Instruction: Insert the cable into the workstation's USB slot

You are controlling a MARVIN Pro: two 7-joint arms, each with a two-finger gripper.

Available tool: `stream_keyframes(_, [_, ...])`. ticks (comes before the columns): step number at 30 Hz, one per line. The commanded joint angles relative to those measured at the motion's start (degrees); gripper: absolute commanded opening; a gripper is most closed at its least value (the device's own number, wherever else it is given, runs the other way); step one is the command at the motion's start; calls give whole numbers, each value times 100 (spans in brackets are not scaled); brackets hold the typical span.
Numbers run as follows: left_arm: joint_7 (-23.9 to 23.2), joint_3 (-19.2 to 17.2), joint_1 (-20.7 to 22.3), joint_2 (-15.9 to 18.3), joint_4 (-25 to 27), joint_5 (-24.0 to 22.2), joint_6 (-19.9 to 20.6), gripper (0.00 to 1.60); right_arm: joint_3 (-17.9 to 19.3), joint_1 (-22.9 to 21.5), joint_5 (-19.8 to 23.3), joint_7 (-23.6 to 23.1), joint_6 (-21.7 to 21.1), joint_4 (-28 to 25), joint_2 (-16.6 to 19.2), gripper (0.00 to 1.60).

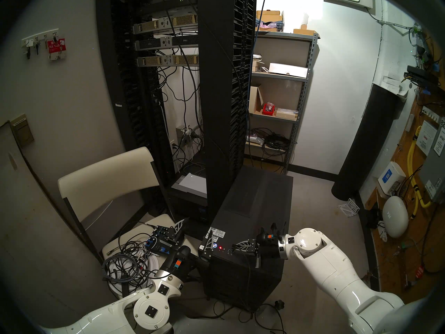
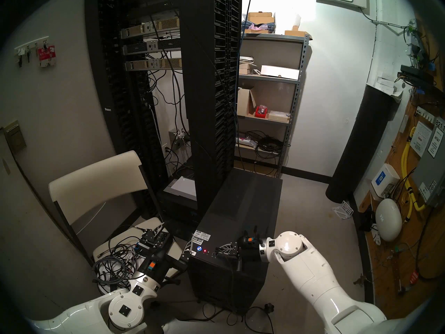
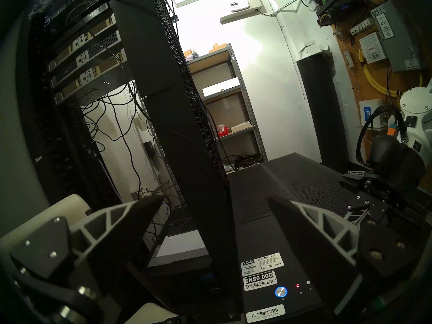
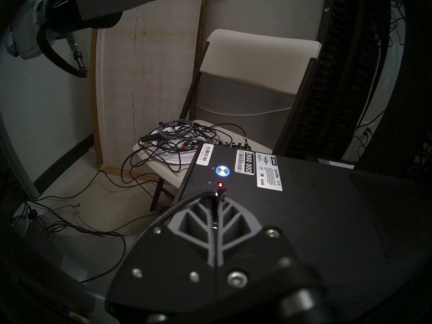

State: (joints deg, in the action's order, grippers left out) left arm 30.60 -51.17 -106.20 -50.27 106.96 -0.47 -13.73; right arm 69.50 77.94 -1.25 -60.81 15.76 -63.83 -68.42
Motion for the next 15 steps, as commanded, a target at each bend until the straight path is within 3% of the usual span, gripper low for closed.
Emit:
stream_keyframes(1, [7,8,-17,-3,108,0,-62,160,-12,-53,28,-34,-2,-47,-52,0])
stream_keyframes(15, [23,36,-18,2,102,-8,-71,160,-52,-71,-85,84,131,122,-79,0])
